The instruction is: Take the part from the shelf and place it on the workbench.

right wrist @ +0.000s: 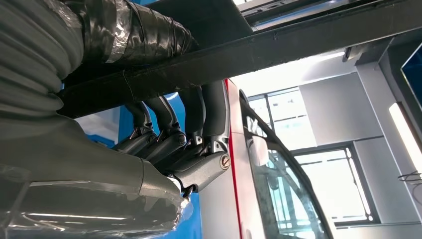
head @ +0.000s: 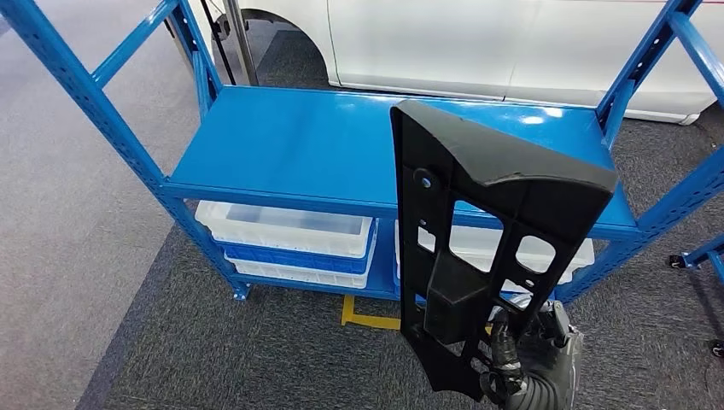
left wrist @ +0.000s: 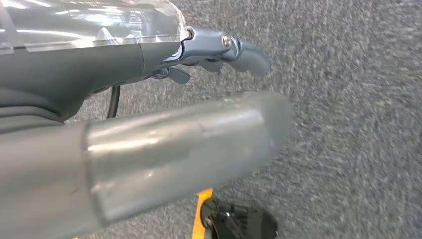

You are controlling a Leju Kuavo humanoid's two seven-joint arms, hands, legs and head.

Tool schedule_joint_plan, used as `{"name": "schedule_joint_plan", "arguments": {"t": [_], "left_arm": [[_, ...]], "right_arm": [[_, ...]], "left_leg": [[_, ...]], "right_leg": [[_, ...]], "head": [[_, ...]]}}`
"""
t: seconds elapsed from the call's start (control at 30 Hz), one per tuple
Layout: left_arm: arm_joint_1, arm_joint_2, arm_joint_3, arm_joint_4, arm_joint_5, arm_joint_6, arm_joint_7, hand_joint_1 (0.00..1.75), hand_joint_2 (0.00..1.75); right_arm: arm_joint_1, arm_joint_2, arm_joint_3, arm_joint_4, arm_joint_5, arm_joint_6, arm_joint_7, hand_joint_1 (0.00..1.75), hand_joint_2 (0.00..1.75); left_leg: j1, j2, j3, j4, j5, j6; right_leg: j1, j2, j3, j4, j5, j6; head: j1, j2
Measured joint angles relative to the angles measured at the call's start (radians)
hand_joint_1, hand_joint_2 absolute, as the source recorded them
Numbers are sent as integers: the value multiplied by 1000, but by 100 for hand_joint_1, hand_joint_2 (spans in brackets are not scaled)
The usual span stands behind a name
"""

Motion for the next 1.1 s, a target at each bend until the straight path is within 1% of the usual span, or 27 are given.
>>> {"name": "schedule_joint_plan", "arguments": {"t": [0.03,0.07,0.1,0.17,0.2,0.23,0.27,0.3,0.33,0.37,0.4,0.43,0.5,0.53,0.57,0.6,0.67,0.7,0.73,0.77,0.8,0.87,0.93,1.0,1.03,1.07,1.1], "left_arm": [[0,0,0,0,0,0,1,0,0],[0,0,0,0,-1,-1,1,0,0],[0,0,0,0,-1,-2,1,0,0],[0,0,1,0,-2,-5,0,0,0],[0,0,1,0,-3,-6,-1,0,0],[0,-1,1,0,-5,-8,-3,0,0],[0,-1,1,0,-7,-9,-6,0,0],[1,-2,1,0,-9,-9,-8,0,0],[1,-2,1,0,-10,-9,-10,0,0],[1,-2,1,0,-11,-9,-11,0,0],[1,-2,2,0,-10,-9,-11,0,0],[1,-2,4,0,-9,-9,-11,0,0],[1,-2,8,0,-5,-9,-11,0,0],[1,-2,11,0,-2,-9,-11,0,0],[1,-3,14,0,0,-9,-11,0,0],[1,-4,19,0,2,-9,-11,0,0],[4,-5,26,0,4,-7,-11,0,0],[5,-5,29,0,4,-6,-12,0,0],[6,-5,31,0,4,-6,-12,0,0],[7,-6,35,0,4,-5,-12,0,0],[7,-6,39,0,5,-5,-13,0,0],[8,-6,46,0,5,-5,-14,0,0],[11,-5,51,-1,7,-4,-16,0,0],[11,-6,55,-1,7,-3,-17,0,0],[9,-7,56,-1,6,-2,-17,0,0],[7,-8,57,-1,5,-2,-18,0,0],[7,-9,58,-1,5,-2,-19,0,0]], "right_arm": [[1,0,0,0,1,0,-2,175,175],[2,0,-1,-1,2,0,-4,175,175],[3,0,-2,-1,3,0,-5,175,175],[5,0,-4,-1,1,5,-7,175,175],[6,0,-6,-1,-6,14,-6,175,175],[7,0,-8,-1,-15,25,-6,175,175],[8,0,-11,-1,-27,40,-7,175,175],[8,0,-14,-1,-38,53,-8,175,175],[9,0,-17,-1,-45,63,-10,175,175],[10,1,-20,-2,-52,72,-13,175,175],[12,1,-24,-2,-57,79,-16,175,175],[16,3,-28,-3,-63,85,-19,175,175],[29,8,-39,-5,-71,94,-26,175,175],[38,12,-46,-8,-74,98,-29,175,175],[47,17,-54,-11,-77,103,-33,175,175],[56,23,-63,-16,-81,109,-36,175,175],[77,38,-85,-25,-87,128,-44,175,175],[89,46,-99,-30,-90,140,-47,175,175],[102,56,-115,-35,-91,153,-50,175,175],[115,68,-134,-41,-92,168,-52,175,175],[125,82,-154,-48,-93,182,-54,175,175],[140,111,-193,-61,-94,210,-59,175,175],[149,141,-228,-70,-93,242,-61,175,175],[159,167,-258,-77,-92,272,-62,175,175],[166,178,-271,-80,-92,283,-63,175,175],[170,188,-284,-83,-92,292,-64,175,175],[172,196,-296,-85,-92,300,-65,175,175]], "left_leg": [[3,2,-3,-9,12,3],[6,4,-9,-16,25,7],[10,7,-18,-20,37,10],[9,11,-44,-14,51,15],[9,15,-58,-7,56,15],[10,21,-72,1,60,14],[11,28,-87,11,63,12],[13,34,-100,23,63,9],[13,41,-112,35,63,4],[13,47,-122,47,62,-1],[11,54,-128,57,61,-8],[9,60,-131,64,62,-14],[10,73,-132,70,64,-25],[12,68,-136,78,55,-32],[14,55,-144,99,33,-38],[16,37,-159,138,-1,-43],[18,10,-199,254,-78,-48],[18,5,-213,305,-100,-47],[17,2,-214,327,-101,-44],[16,-1,-198,313,-84,-39],[14,-8,-167,265,-53,-30],[10,-46,-93,135,-3,-5],[5,-77,-52,61,10,7],[3,-68,-42,35,17,9],[5,-55,-36,20,23,10],[8,-42,-30,2,29,12],[12,-28,-24,-15,33,12]], "right_leg": [[0,1,-3,6,-10,6],[1,3,-11,26,-37,11],[0,4,-24,68,-81,16],[-4,5,-54,183,-166,25],[-7,5,-61,230,-182,29],[-10,5,-56,249,-173,34],[-13,2,-34,235,-145,38],[-17,-5,2,191,-114,43],[-17,-20,44,132,-99,46],[-15,-36,79,76,-97,45],[-11,-48,99,36,-107,40],[-7,-52,106,17,-120,32],[-6,-38,99,9,-118,9],[-6,-30,95,7,-112,-2],[-7,-23,90,6,-106,-13],[-8,-16,84,4,-99,-21],[-5,-1,70,5,-89,-30],[-2,9,63,6,-84,-31],[1,20,58,7,-81,-32],[4,31,54,8,-78,-31],[7,43,52,9,-75,-31],[9,64,50,10,-71,-29],[2,85,46,8,-63,-19],[-4,105,42,2,-53,-3],[-4,101,39,3,-55,2],[-2,84,31,16,-66,6],[-1,62,15,48,-89,11]], "head": [[0,0],[1,0],[1,0],[1,0],[1,0],[1,0],[1,0],[1,0],[1,0],[1,0],[0,0],[0,0],[0,0],[0,0],[0,0],[0,0],[0,0],[0,0],[0,0],[0,0],[0,0],[0,0],[1,0],[0,0],[0,0],[1,0],[1,0]]}}
